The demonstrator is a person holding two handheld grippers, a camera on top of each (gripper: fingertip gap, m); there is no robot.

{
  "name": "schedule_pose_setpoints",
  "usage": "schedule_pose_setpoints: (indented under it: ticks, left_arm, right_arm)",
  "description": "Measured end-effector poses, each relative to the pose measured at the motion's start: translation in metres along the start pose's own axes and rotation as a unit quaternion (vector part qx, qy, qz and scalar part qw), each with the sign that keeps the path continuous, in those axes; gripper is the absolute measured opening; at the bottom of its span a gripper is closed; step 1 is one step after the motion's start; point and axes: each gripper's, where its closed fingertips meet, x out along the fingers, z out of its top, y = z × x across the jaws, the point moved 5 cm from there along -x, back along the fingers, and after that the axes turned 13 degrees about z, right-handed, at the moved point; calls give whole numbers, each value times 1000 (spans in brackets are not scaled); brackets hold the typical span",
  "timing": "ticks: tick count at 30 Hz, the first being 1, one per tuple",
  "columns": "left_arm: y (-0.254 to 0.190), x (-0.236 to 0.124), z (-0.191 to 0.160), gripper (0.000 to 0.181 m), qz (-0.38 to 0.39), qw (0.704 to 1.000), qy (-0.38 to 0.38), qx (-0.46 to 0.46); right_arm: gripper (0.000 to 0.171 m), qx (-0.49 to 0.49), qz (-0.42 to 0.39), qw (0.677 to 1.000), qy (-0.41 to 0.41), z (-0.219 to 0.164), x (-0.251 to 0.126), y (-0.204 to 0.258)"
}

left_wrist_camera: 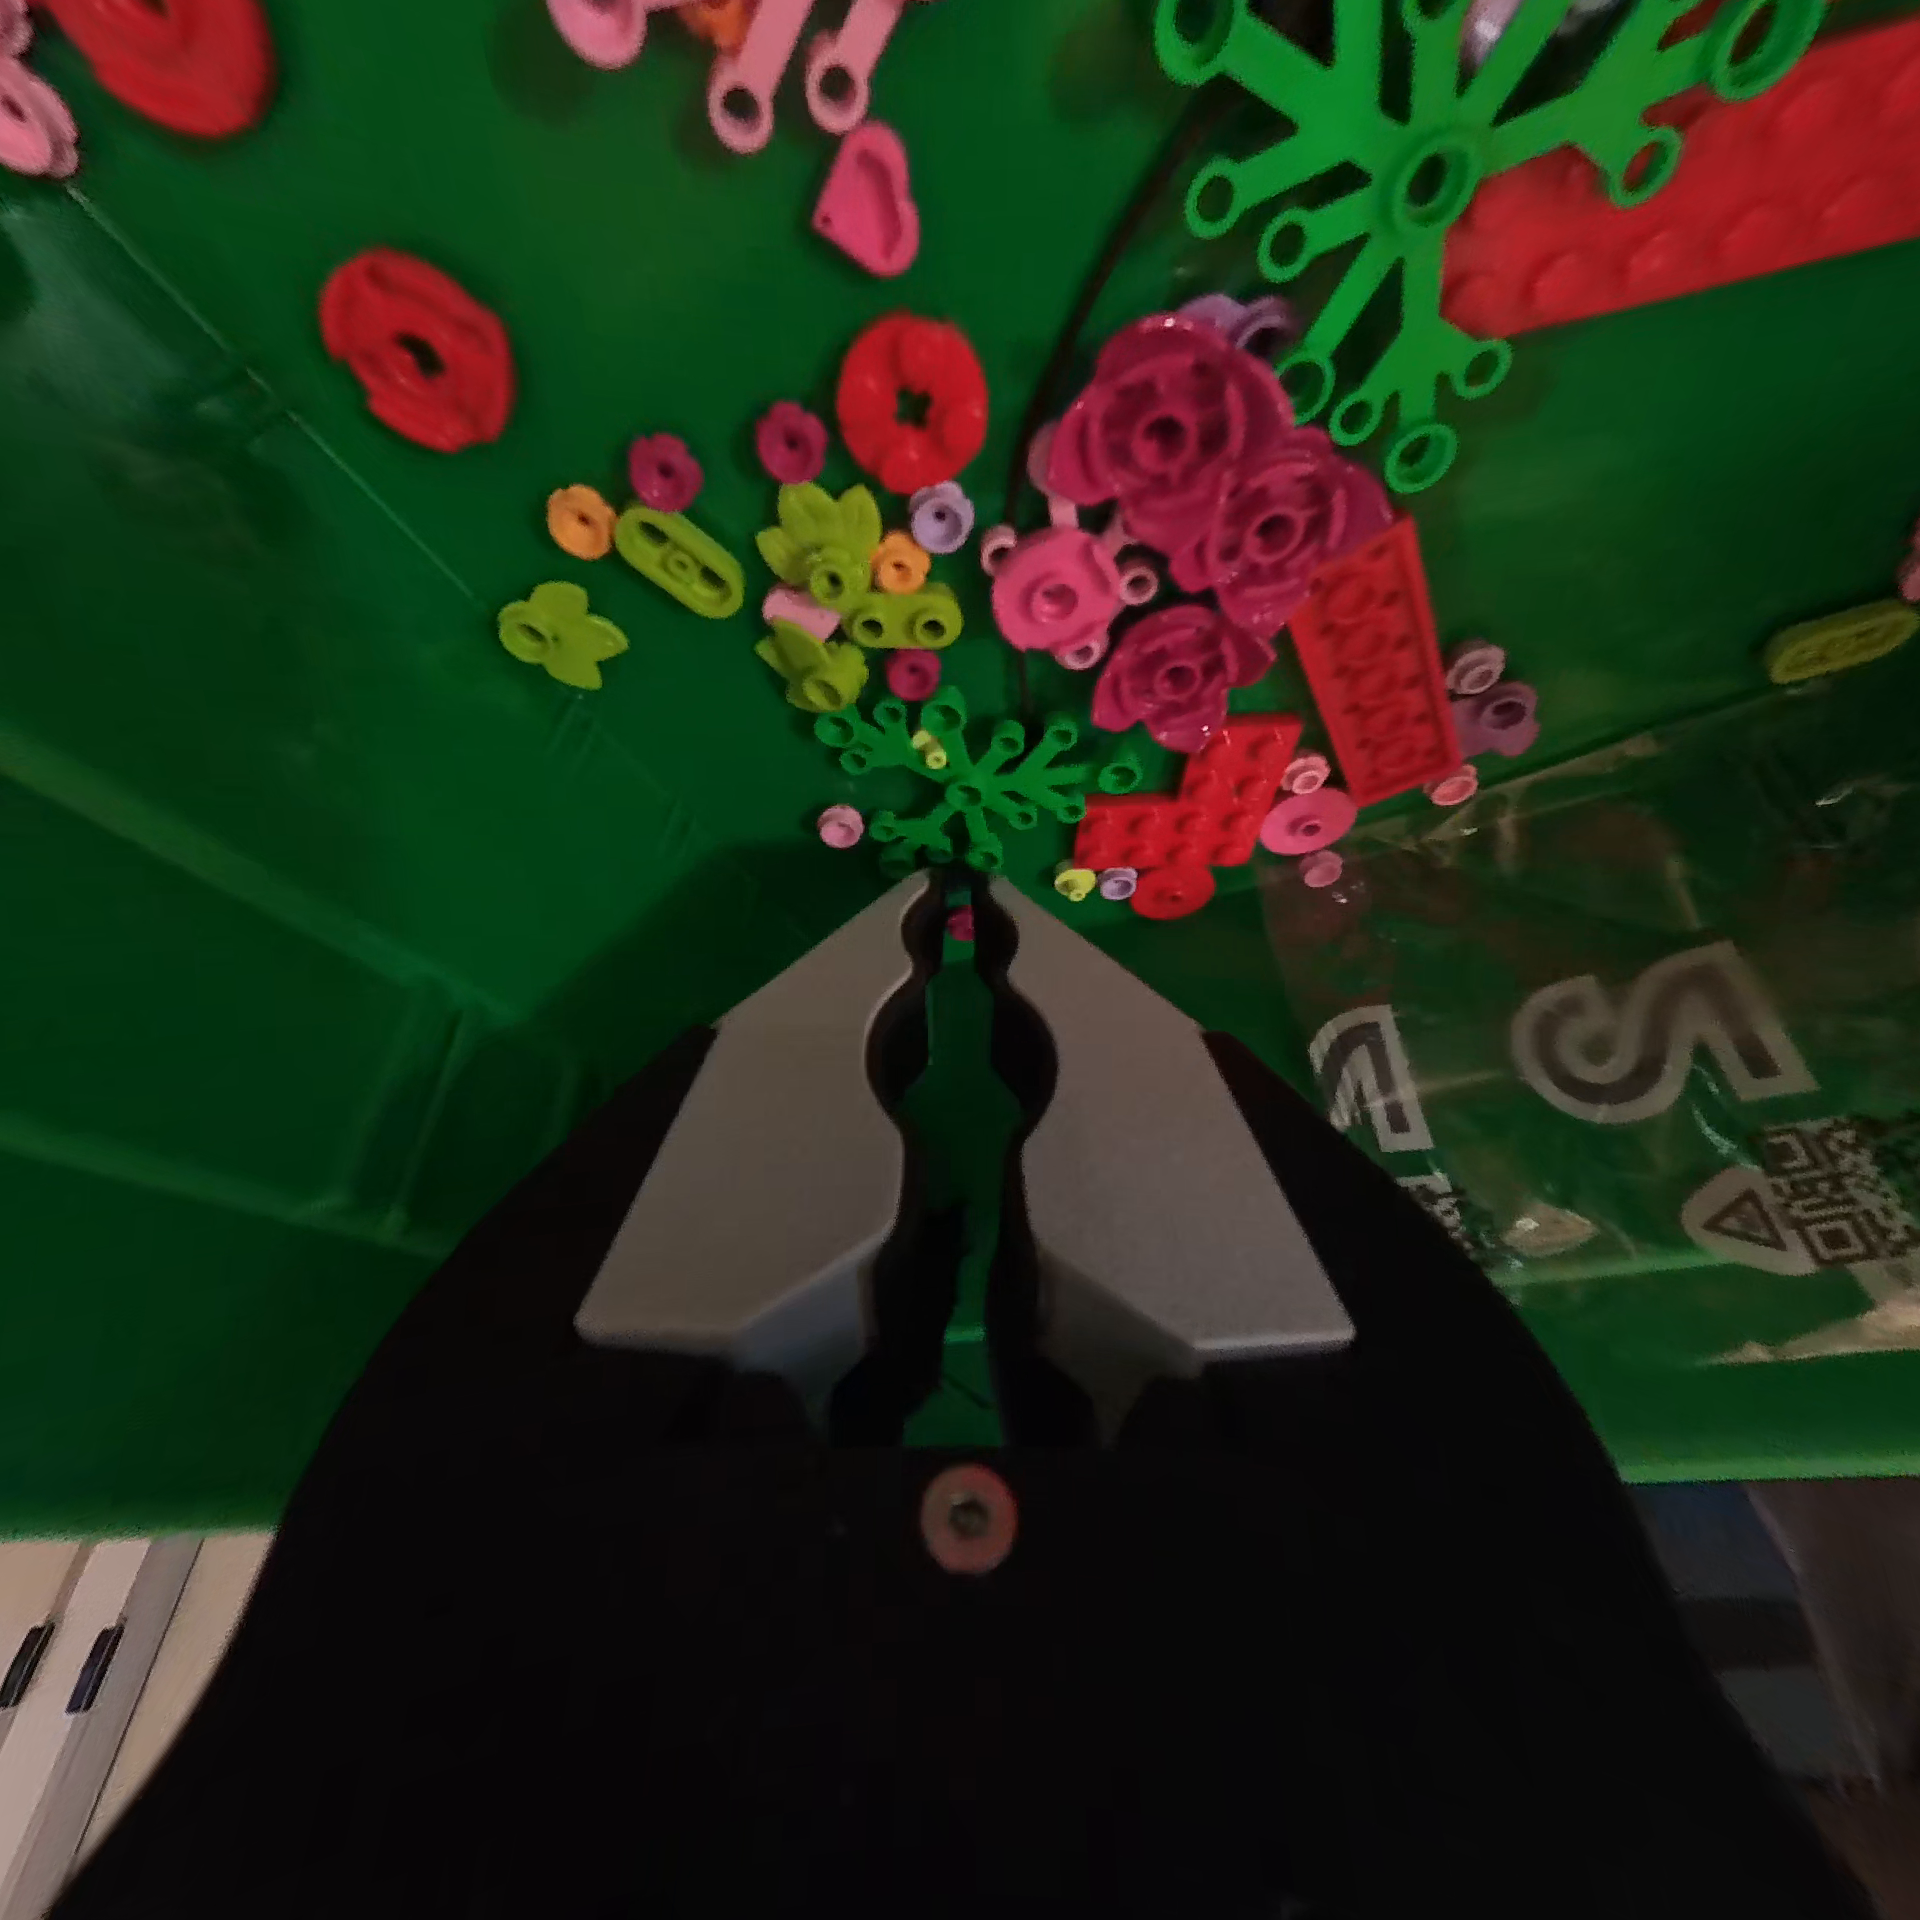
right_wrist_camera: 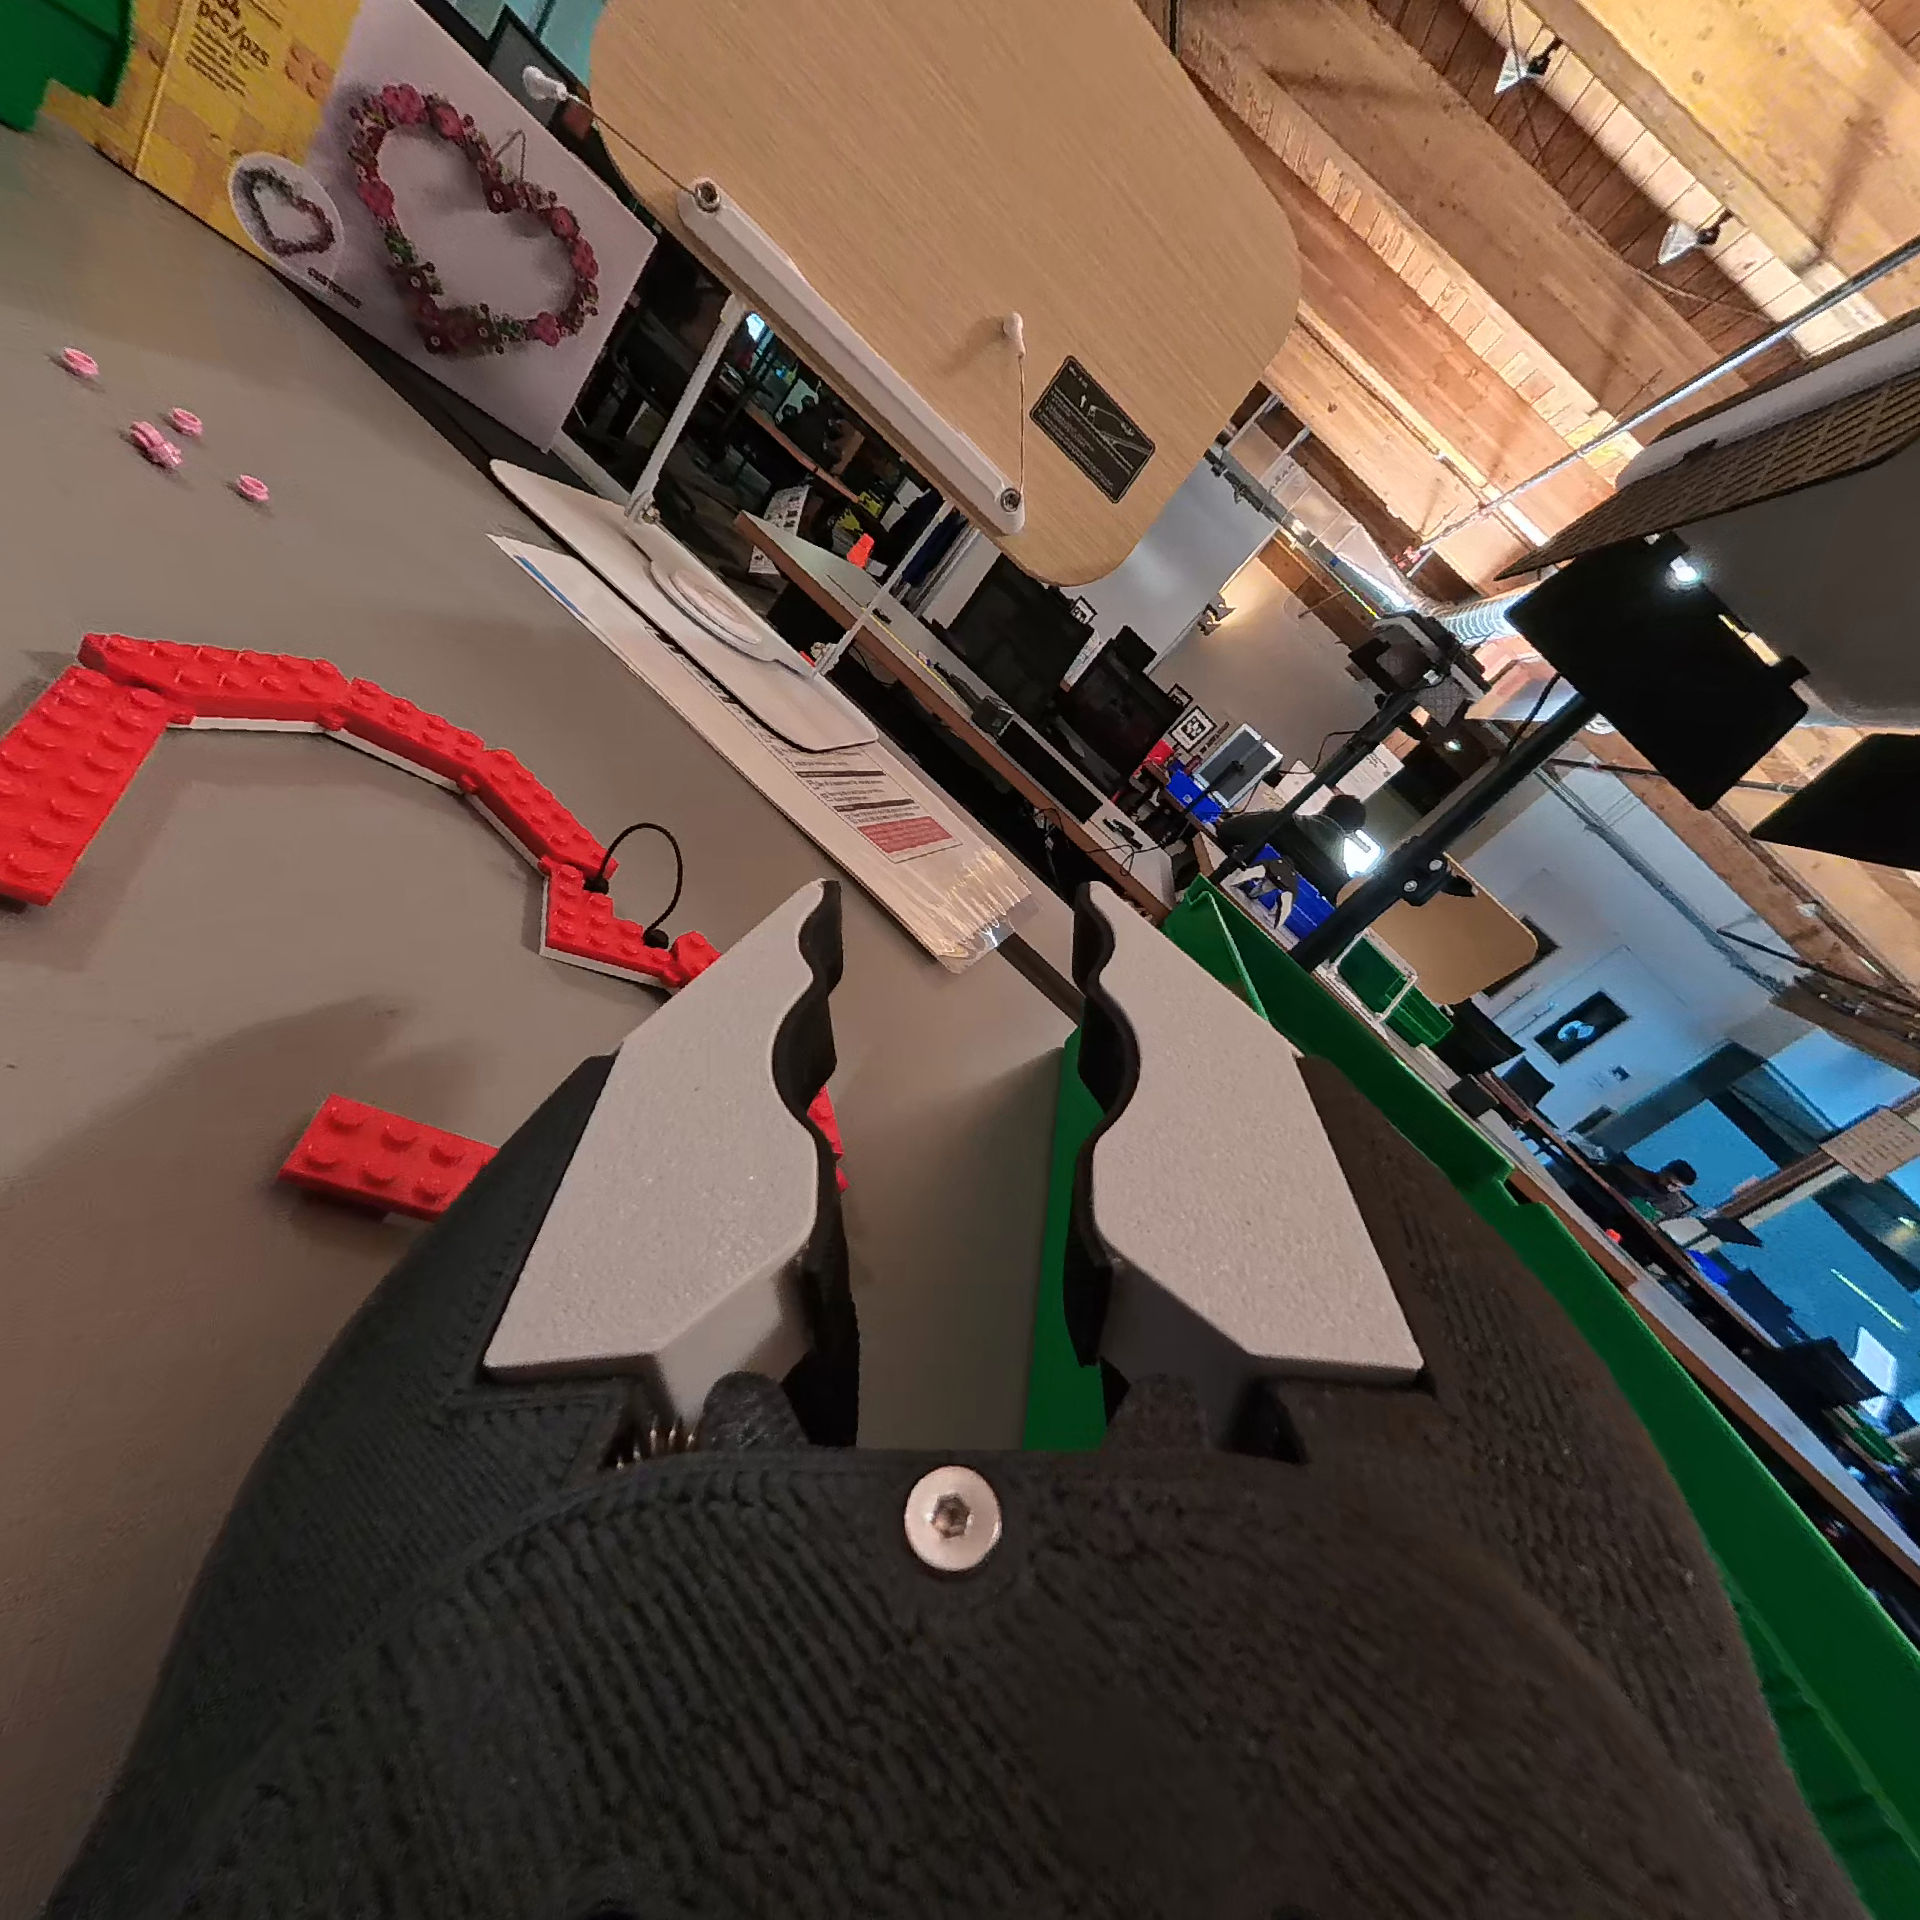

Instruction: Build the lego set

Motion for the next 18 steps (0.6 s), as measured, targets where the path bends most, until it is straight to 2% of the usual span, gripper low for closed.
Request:
schedule_pose_setpoints:
  ticks: [8, 13, 18]
  left_arm:
    - [6, -3, -9, 8, 60, 997, 47, 31]
    - [1, 3, -9, 7, 48, 996, 66, 41]
    - [2, 1, -4, 6, 51, 997, 44, 42]
  right_arm:
    - [43, 1, 2, 1000, 0, 0, 0, 0]
    - [43, 2, 2, 1000, -1, 0, 0, 0]
    - [43, 3, 2, 1000, -2, 0, 0, 0]
